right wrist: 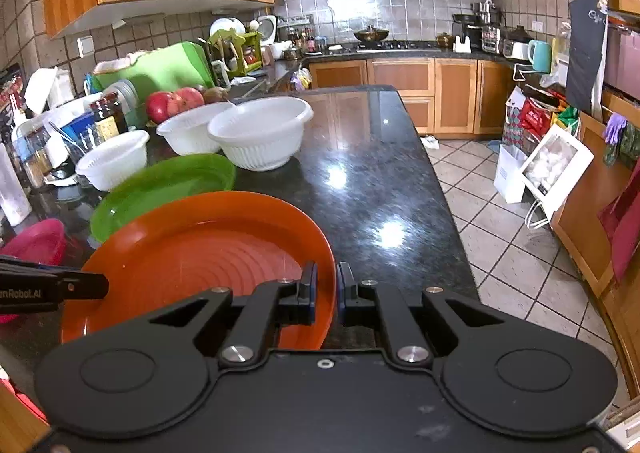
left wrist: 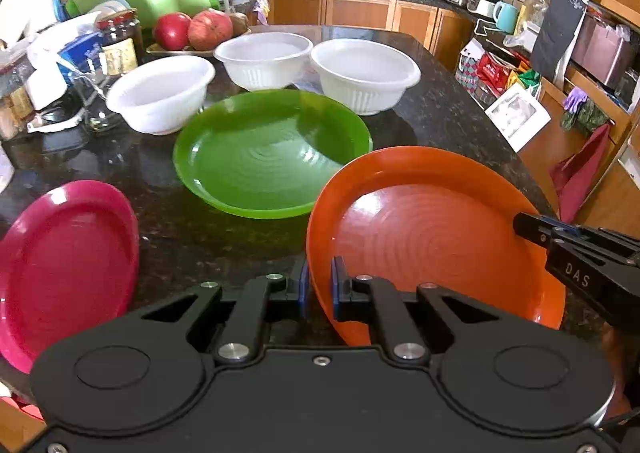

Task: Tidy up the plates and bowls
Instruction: 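Lift the orange plate with the left tool onto the magenta plate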

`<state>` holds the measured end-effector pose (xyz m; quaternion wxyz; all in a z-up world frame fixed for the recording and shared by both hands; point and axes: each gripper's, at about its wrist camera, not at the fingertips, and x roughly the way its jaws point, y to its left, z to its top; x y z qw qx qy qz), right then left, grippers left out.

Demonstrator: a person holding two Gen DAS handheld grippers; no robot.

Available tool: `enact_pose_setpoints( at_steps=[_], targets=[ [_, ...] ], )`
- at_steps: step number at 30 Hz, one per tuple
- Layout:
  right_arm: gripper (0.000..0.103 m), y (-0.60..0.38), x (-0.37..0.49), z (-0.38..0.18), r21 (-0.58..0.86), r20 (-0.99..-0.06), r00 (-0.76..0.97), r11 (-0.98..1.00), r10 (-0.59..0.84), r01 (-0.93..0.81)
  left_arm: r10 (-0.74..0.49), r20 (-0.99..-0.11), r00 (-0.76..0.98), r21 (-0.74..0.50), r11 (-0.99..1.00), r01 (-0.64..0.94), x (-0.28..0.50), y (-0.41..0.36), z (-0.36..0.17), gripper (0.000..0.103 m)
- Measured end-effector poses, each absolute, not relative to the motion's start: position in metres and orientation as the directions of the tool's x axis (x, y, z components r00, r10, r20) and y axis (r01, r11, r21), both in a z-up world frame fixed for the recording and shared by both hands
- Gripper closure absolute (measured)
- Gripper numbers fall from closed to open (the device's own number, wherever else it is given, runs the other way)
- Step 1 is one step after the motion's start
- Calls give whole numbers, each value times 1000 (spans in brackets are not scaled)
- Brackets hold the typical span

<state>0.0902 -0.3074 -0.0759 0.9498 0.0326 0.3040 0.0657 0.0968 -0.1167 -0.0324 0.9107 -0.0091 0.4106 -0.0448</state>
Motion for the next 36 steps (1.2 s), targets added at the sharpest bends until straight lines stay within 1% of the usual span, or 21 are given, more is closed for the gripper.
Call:
enact_pose_setpoints(
  at_steps=[15,29,36],
  targets=[
    [91,-227,75,-51,115,-521,821,973,231,-200,-27,-696,718,-29,1000,9,72,-41,-6,88],
    [91,-116,78,-51,125,-539,776,942,327,-310,69,-687,724,-6,995,-100,54,54,-4,88],
    [91,-81,80,-62,131,-557,765,944,322,-302,78,-691,719,8,995,-101,52,94,-10,88]
  ],
)
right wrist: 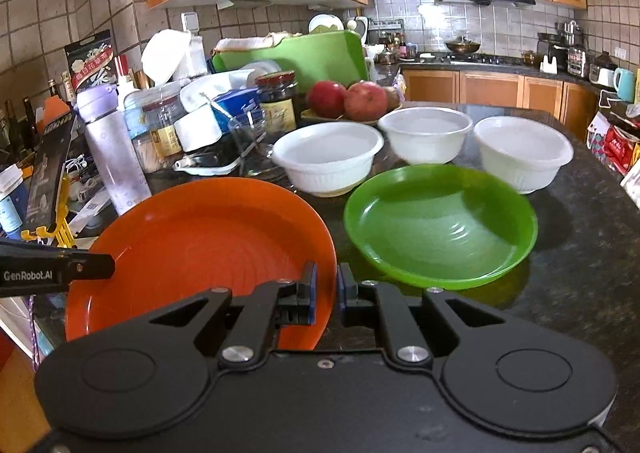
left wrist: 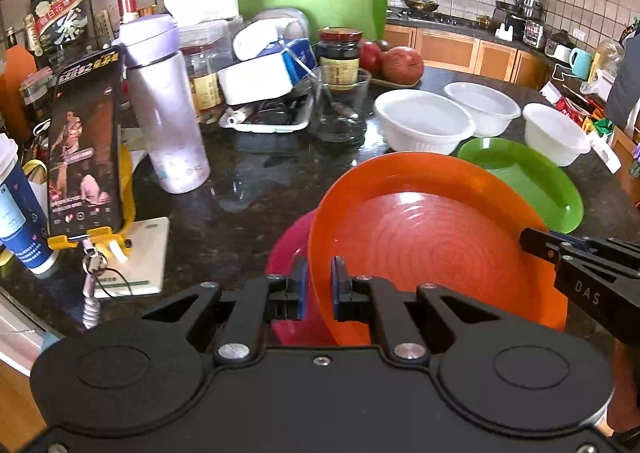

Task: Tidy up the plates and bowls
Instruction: 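Lift the orange plate with the left tool onto the magenta plate, then open the left tool and withdraw it from the orange plate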

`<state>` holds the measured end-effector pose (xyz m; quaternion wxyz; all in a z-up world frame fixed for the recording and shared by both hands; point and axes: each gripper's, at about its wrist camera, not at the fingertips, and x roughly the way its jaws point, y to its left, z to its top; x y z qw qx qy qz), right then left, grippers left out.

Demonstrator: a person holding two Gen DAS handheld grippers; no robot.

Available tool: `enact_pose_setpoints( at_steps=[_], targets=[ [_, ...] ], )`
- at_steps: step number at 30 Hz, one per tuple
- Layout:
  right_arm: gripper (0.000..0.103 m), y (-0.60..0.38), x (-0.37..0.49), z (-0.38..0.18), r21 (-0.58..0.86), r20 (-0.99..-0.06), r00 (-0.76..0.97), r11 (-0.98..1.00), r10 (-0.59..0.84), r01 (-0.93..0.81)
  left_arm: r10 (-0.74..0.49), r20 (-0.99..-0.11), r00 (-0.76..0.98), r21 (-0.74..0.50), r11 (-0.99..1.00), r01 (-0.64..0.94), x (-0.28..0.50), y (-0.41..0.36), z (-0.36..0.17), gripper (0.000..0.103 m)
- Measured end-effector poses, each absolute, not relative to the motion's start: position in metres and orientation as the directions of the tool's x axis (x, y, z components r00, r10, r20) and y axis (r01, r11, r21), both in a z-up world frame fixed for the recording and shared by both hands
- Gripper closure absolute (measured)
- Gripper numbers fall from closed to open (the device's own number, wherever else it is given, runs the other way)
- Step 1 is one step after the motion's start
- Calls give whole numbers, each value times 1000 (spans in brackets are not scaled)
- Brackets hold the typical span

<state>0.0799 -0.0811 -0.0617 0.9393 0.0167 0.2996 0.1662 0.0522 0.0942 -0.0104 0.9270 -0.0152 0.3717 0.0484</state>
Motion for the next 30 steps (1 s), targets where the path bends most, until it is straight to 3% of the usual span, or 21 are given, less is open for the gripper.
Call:
enact_pose_setpoints(
  at_steps=[20,24,30],
  targets=[
    [89,-50,80,-74,101,-586,780,974,221,-201,-12,-715,699,-4,1000,13,76,133,-32,88],
    [88,-49,79,-71,100,-580,785,976,217,-196,-34,-698,716,-12,999,35,74,134,-29,78],
    [85,-49,78,-70,94,-573,794,979,202,-181,-34,-686,727,2,999,48,73,133,-28,78]
  ],
)
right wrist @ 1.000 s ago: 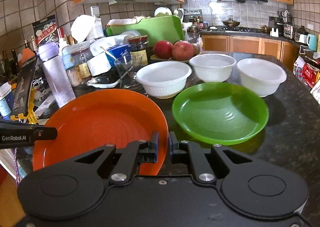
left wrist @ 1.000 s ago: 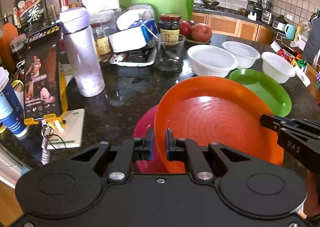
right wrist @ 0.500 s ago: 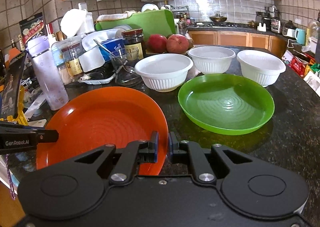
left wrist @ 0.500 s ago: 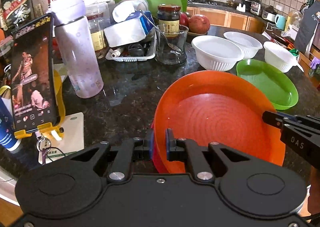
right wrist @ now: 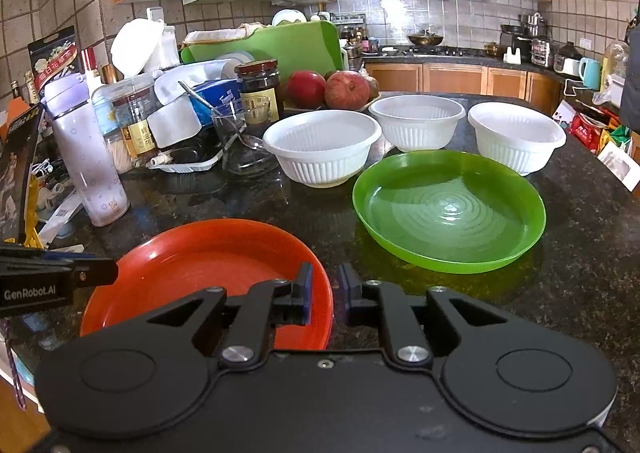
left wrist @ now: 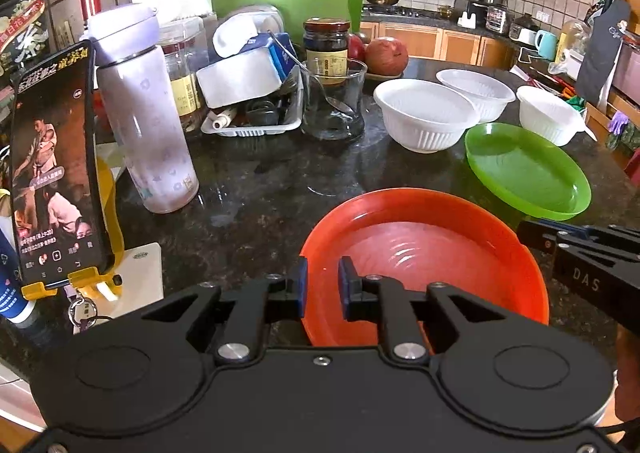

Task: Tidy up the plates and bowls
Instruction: 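Open the left tool and withdraw it from the orange plate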

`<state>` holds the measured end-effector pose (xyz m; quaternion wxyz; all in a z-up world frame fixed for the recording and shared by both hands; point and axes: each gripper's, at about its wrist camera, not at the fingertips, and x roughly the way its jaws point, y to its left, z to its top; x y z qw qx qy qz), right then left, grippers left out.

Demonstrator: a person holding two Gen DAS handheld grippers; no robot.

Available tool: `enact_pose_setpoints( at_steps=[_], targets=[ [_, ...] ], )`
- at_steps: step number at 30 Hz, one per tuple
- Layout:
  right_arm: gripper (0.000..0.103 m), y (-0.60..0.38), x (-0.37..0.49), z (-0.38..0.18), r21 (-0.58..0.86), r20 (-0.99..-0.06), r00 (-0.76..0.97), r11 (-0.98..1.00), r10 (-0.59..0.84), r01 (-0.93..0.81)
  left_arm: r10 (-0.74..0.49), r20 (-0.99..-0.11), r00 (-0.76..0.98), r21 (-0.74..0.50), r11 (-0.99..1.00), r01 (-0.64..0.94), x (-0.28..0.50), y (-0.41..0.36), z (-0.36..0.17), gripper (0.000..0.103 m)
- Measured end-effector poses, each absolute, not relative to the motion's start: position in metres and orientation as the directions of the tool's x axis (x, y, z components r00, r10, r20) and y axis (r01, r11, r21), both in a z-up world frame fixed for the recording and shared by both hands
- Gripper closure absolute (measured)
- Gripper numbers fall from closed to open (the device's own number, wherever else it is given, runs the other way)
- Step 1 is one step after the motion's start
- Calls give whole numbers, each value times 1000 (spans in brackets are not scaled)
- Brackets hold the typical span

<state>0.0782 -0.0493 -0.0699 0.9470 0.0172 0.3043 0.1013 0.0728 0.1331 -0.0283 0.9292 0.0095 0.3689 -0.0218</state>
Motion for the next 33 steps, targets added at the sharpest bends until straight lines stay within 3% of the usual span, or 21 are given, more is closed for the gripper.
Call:
enact_pose_setpoints(
  at_steps=[5,7,8,10,11,18,30,33],
  targets=[
    [80,-51,77,-69,91,-572,796,980,198,-178,-29,-687,726,5,999,44,74,132,-29,77],
    [73,-52,76,-69,91,-571,797,980,196,-176,-34,-688,725,-1,999,47,74,132,-29,75],
    [71,-53,76,-69,91,-570,798,980,196,-175,-37,-688,725,-4,999,48,74,131,-29,72],
    [66,-55,75,-68,96,-566,800,980,200,-177,-41,-682,731,-12,999,46,73,130,-28,53],
    [65,-56,74,-69,98,-566,800,980,199,-175,-46,-673,738,-20,999,43,71,130,-27,52],
    [59,-72,69,-69,125,-549,814,981,191,-146,-61,-659,750,-24,998,59,69,115,-23,46],
    [53,-152,67,-62,88,-460,885,996,69,-32,-130,-629,766,-27,989,146,78,44,-11,44],
    [48,-178,71,-59,72,-433,901,997,7,27,-151,-612,776,-52,987,152,85,24,-6,37]
  ],
)
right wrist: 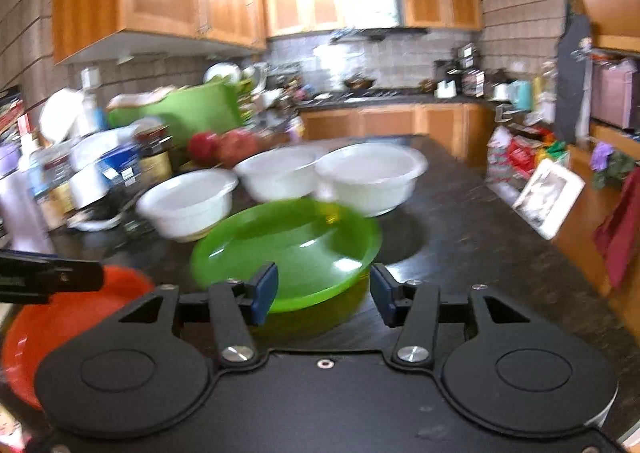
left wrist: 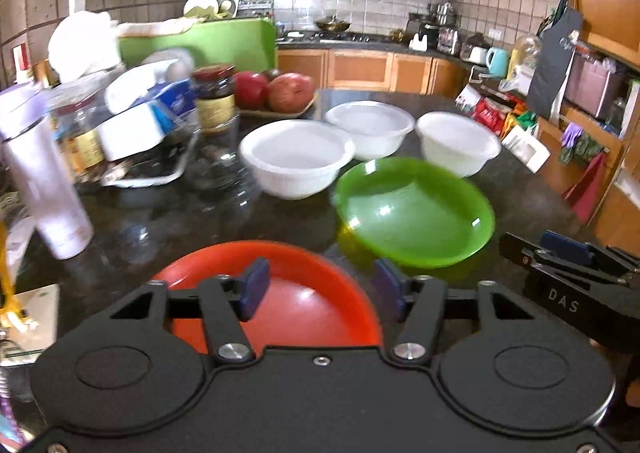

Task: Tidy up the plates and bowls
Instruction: 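Open the left tool and withdraw it from the orange plate, then move the left tool to the green plate rim and close it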

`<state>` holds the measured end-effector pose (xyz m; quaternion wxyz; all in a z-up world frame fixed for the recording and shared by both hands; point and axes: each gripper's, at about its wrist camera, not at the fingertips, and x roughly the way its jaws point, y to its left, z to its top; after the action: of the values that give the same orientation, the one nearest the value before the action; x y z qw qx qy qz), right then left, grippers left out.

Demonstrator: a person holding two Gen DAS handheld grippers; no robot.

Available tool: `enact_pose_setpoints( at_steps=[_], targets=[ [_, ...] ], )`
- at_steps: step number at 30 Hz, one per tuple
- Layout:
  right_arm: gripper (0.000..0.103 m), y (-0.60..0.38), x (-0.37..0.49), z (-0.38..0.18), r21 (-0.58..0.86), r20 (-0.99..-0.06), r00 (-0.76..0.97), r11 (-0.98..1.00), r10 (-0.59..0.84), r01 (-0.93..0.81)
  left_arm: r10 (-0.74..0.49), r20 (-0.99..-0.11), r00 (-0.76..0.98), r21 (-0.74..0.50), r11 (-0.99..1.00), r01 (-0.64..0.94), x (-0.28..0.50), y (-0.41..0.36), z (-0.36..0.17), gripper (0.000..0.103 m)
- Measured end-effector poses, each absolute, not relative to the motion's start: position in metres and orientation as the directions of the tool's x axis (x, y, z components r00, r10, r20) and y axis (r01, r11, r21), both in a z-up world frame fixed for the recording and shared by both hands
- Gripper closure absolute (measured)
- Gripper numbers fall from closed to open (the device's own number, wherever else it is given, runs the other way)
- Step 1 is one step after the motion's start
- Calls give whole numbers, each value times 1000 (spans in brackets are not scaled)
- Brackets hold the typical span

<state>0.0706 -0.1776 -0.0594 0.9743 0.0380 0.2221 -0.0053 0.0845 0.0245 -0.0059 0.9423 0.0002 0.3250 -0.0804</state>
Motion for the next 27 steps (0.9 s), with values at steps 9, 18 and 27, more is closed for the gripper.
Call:
enact_pose_setpoints(
  at_steps=[9,18,27],
  targets=[
    [48,-256,103,-54,106,-467,883,994,40,11,-139,-619,773,-64,990,126,119,-36,-3,36],
    [48,-268,142,-54,93,-470,868,987,159,-130,-65,-651,756,-47,998,46,152,-62,-16,37],
    [52,-258,192,-66,167,-552,785,960,281,-226,5,-689,725,-9,1000,-15,176,-65,-23,37]
  ],
)
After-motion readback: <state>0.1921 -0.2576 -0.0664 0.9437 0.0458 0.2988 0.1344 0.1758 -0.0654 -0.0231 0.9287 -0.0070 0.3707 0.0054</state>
